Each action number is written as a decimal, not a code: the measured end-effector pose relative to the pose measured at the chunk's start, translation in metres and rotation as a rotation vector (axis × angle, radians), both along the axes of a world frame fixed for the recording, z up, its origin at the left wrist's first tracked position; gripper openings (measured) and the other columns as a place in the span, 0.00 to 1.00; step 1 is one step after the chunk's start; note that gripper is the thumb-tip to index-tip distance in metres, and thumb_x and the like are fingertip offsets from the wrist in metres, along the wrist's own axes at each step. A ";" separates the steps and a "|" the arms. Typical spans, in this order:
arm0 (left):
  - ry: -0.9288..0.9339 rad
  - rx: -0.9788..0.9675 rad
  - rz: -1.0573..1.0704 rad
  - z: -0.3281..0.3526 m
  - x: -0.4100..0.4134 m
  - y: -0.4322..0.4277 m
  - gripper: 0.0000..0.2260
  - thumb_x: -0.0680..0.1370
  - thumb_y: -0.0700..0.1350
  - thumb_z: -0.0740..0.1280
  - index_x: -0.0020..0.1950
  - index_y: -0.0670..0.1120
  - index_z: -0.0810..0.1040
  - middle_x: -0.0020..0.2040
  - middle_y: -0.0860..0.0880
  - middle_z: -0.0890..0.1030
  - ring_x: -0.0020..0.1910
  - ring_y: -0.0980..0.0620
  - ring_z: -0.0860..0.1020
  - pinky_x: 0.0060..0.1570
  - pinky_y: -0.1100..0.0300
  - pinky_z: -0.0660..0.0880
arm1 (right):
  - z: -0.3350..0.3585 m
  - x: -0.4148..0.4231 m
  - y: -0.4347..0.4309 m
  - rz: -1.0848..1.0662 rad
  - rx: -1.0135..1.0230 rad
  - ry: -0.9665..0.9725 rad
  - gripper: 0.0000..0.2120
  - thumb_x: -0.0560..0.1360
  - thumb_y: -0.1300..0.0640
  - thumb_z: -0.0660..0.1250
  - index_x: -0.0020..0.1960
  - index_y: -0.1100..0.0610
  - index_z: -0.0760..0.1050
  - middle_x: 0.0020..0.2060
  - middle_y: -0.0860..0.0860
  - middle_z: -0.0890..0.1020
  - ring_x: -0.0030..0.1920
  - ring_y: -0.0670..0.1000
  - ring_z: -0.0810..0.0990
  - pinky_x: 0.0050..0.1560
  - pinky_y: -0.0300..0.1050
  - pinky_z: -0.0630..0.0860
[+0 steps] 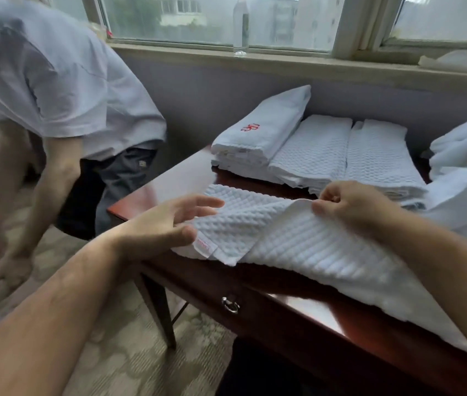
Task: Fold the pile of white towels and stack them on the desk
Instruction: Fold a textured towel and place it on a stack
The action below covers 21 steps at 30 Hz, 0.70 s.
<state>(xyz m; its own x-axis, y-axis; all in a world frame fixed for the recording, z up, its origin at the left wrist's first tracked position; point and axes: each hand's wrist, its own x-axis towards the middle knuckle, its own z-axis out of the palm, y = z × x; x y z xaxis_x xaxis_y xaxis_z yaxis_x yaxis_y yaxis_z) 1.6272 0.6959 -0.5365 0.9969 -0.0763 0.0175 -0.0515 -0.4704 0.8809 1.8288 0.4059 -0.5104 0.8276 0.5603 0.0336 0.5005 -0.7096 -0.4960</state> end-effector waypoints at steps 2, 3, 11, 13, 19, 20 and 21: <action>0.033 0.126 0.038 0.000 0.003 0.004 0.39 0.60 0.70 0.77 0.69 0.69 0.71 0.66 0.64 0.77 0.68 0.69 0.70 0.61 0.71 0.69 | -0.011 0.007 0.002 -0.016 -0.074 0.006 0.09 0.78 0.44 0.69 0.43 0.48 0.78 0.41 0.46 0.81 0.40 0.46 0.78 0.34 0.42 0.68; 0.038 0.189 0.069 -0.001 0.004 0.005 0.37 0.62 0.65 0.80 0.69 0.69 0.71 0.65 0.65 0.78 0.67 0.71 0.69 0.61 0.74 0.67 | -0.017 0.009 0.003 -0.014 -0.093 -0.009 0.09 0.78 0.44 0.69 0.42 0.47 0.77 0.40 0.45 0.81 0.39 0.45 0.78 0.34 0.42 0.68; -0.023 0.385 0.416 -0.003 0.045 -0.008 0.11 0.81 0.51 0.68 0.41 0.49 0.80 0.35 0.53 0.82 0.35 0.51 0.79 0.34 0.61 0.72 | -0.024 0.014 0.002 0.053 -0.040 -0.149 0.09 0.79 0.44 0.68 0.42 0.45 0.73 0.37 0.43 0.78 0.38 0.42 0.75 0.35 0.42 0.66; 0.055 0.469 0.532 0.002 0.060 -0.007 0.15 0.83 0.54 0.64 0.38 0.49 0.75 0.34 0.53 0.78 0.34 0.53 0.75 0.32 0.59 0.67 | -0.018 0.017 0.002 0.048 -0.025 -0.189 0.09 0.79 0.44 0.67 0.42 0.45 0.72 0.37 0.43 0.78 0.38 0.43 0.75 0.35 0.43 0.66; 0.216 0.535 0.577 -0.002 0.092 -0.001 0.18 0.83 0.57 0.61 0.39 0.48 0.76 0.35 0.50 0.79 0.35 0.51 0.76 0.32 0.56 0.65 | -0.018 0.022 -0.002 0.033 -0.214 -0.075 0.14 0.78 0.38 0.65 0.45 0.48 0.76 0.37 0.47 0.82 0.37 0.48 0.80 0.35 0.46 0.76; 0.213 0.550 0.578 -0.004 0.094 0.000 0.18 0.83 0.57 0.60 0.40 0.49 0.76 0.36 0.51 0.79 0.36 0.51 0.77 0.33 0.56 0.66 | -0.019 0.023 -0.003 0.027 -0.229 -0.044 0.16 0.78 0.37 0.65 0.44 0.49 0.77 0.36 0.47 0.82 0.36 0.49 0.81 0.35 0.47 0.76; 0.207 0.559 0.588 -0.006 0.096 0.000 0.17 0.83 0.58 0.60 0.41 0.49 0.77 0.38 0.51 0.80 0.38 0.52 0.78 0.33 0.56 0.67 | -0.020 0.024 -0.003 0.022 -0.236 -0.037 0.16 0.78 0.36 0.65 0.43 0.49 0.77 0.35 0.47 0.82 0.35 0.50 0.81 0.34 0.47 0.76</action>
